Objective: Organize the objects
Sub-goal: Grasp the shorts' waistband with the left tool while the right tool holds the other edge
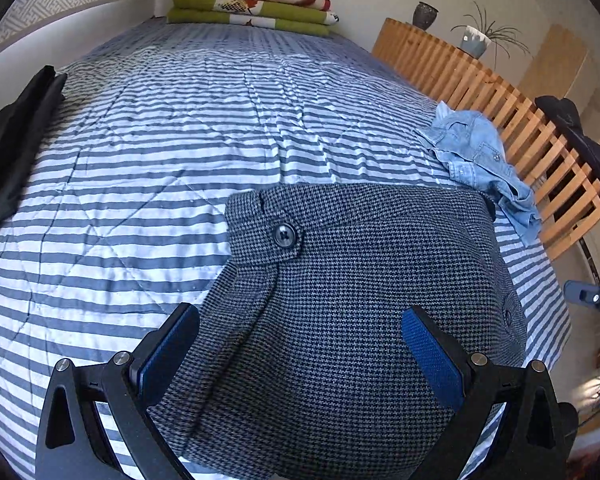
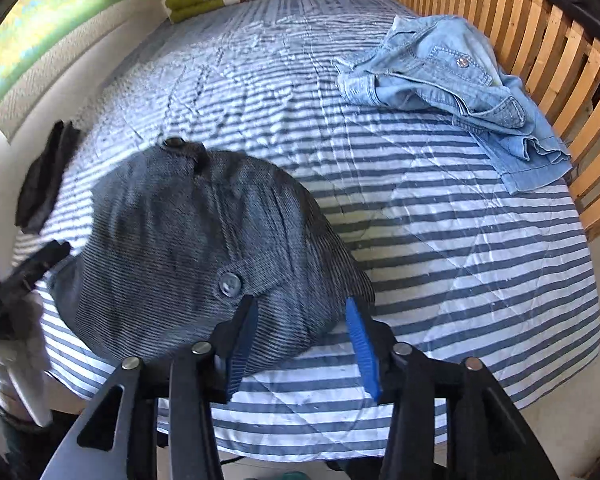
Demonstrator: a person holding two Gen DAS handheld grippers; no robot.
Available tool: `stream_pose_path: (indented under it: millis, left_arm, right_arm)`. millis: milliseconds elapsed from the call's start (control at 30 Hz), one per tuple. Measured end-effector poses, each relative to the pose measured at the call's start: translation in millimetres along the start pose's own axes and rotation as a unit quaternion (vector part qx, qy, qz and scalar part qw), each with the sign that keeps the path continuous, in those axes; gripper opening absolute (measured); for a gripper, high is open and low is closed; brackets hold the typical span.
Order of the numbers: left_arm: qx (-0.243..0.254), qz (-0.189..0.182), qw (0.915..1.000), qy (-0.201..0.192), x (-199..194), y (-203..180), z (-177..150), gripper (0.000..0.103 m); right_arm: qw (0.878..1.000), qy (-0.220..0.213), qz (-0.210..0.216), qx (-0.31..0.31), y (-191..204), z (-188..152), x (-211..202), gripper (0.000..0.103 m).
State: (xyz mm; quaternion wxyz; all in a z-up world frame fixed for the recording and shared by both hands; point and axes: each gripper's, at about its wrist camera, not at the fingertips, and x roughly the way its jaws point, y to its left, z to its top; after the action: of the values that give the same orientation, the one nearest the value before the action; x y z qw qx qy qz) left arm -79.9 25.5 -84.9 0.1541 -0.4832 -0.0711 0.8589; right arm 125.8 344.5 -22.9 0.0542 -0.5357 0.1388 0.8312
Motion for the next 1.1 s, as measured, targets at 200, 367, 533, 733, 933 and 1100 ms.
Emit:
stream_pose_path:
  millis: [200,367,533,733,933,1100]
  left_arm:
    - [0.006,-0.076,0.9960,0.047,26.4,-19.9,-14.9,0.069]
    - [0.033,-0.074,0.9958,0.042,22.0,-28.0,-28.3,0.048]
    - [0.018,-0.088,0.9952,0.041,15.6,-18.1,-36.7,0.020]
    - [-0.020,-0.124,0.9921,0.000,-25.7,8.7,-26.0,0.003]
    - [-0.069,-0.130,0.9816,-0.122,-121.1,68.3,-10.6,0.003]
    - [-0.108,-0.108,0.9677,-0.200,-198.5,121.2,-8.0,0.003]
  right_arm:
    - [0.998,0.015,0.063,0.026,39.8,43.4,18.5,0.066]
    - [0.995,0.069,0.046,0.056,61.6,69.3,72.5,0.066]
    - [0.991,0.098,0.060,0.066,76.5,70.2,114.8,0.034]
    - [0.997,0.052,0.064,-0.008,142.5,83.9,98.0,0.002]
    - [0.984,-0.026,0.134,-0.116,272.1,105.9,38.2,0.002]
    - [0.959,-0.076,0.182,-0.205,384.2,115.2,-21.2,0.000]
